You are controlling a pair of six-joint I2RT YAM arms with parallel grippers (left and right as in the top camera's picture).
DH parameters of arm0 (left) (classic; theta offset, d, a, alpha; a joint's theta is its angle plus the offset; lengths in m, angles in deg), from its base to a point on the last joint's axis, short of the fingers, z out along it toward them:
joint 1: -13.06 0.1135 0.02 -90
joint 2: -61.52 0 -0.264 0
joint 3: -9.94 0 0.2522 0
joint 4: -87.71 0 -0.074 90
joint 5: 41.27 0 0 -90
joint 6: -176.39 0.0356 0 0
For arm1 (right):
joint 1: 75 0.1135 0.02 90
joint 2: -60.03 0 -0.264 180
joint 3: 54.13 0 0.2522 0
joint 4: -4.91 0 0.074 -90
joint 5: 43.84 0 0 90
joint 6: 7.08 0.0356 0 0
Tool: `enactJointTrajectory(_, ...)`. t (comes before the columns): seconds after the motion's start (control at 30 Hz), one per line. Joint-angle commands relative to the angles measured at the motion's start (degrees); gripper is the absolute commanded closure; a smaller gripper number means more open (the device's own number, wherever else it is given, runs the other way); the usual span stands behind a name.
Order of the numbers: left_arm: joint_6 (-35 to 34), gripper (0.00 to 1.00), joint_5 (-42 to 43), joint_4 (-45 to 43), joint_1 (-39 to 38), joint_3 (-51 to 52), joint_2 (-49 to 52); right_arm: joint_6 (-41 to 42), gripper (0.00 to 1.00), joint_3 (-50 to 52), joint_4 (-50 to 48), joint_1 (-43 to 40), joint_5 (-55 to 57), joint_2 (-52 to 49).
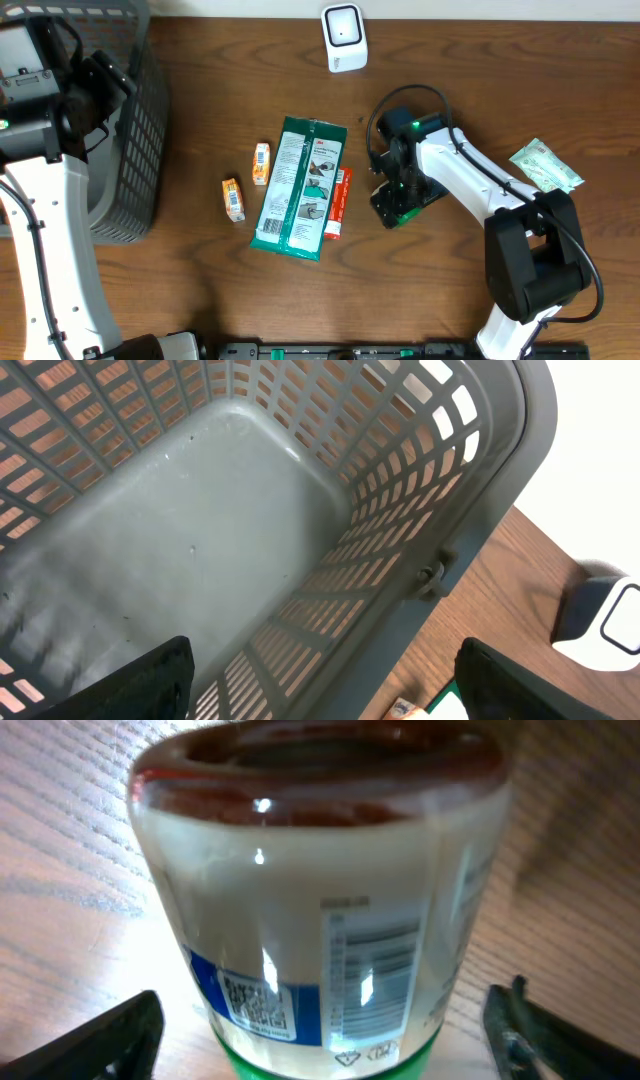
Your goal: Scan the item barcode
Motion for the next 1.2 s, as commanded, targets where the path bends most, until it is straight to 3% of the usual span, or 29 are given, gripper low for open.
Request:
enactJointTrajectory(0.0, 0.2, 0.16, -0.5, 0.0, 0.2, -0.5, 0.3, -0.7, 0.01, -0.1, 0.2, -0.5, 2.4, 0.3)
enactJointTrajectory(0.3, 0.1, 0.16, -0.5, 0.0, 0.2, -0.5, 0.3, 0.7, 0.01, -8.9, 12.7, -0.9, -1.5, 3.9)
enactJointTrajectory(0.53, 0.1, 0.16, -0.5, 0.0, 0.2, -0.5, 0.3, 4.2, 0.01, -8.2, 11.3, -1.5, -5.6, 14.2)
enactJointTrajectory(0.67, 0.1, 0.16, -0.5, 0.0, 0.2, -0.5, 0.3, 7.4, 0.01, -2.3, 5.7, -1.7, -4.9, 23.3)
enactJointTrajectory(0.9, 0.1, 0.16, -0.5, 0.0, 0.2, -0.5, 0.3, 11.8, 0.01, 19.2, -10.0, -1.7, -0.9, 38.7)
enactJointTrajectory(1.17, 0.1, 0.16, -0.5, 0.0, 0.2, -0.5, 0.3, 11.6, 0.01, 32.0, -25.2, -1.7, -0.2, 33.9)
